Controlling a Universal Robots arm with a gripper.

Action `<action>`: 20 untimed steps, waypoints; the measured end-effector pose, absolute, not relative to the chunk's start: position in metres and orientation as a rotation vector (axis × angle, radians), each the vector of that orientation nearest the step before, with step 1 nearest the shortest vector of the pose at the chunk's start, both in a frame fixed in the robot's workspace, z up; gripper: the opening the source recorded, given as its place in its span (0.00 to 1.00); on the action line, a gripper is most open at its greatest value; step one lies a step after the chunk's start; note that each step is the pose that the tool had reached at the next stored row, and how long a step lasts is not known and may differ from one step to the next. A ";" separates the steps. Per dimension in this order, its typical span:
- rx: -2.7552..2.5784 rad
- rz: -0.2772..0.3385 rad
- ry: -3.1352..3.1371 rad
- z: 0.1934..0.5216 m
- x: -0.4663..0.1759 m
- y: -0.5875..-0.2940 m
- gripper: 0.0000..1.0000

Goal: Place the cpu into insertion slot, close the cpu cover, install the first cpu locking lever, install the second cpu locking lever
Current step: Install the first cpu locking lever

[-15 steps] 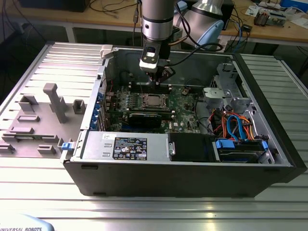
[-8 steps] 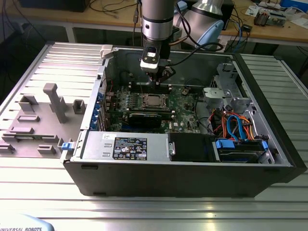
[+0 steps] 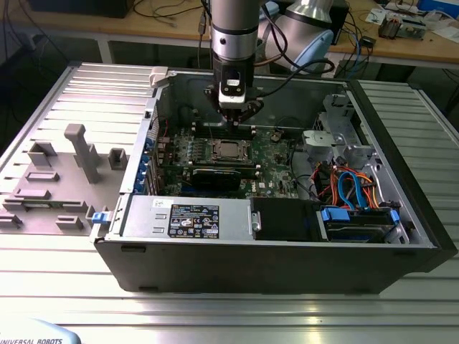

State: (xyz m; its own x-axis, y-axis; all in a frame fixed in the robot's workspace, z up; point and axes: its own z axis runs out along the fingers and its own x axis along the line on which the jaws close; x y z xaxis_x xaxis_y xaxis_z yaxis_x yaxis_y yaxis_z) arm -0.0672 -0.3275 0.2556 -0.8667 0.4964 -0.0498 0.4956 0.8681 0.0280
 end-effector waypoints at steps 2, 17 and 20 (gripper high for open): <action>0.774 0.024 2.988 0.255 -0.071 -0.328 0.11; 0.567 0.031 3.035 0.255 -0.087 -0.327 0.11; 0.460 0.034 3.053 0.255 -0.087 -0.327 0.11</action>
State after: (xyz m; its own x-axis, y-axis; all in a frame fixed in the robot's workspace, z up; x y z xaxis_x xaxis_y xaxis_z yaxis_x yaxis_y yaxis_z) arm -0.0866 -0.3274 0.2552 -0.9542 0.2952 -0.0495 0.2940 0.9553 0.0297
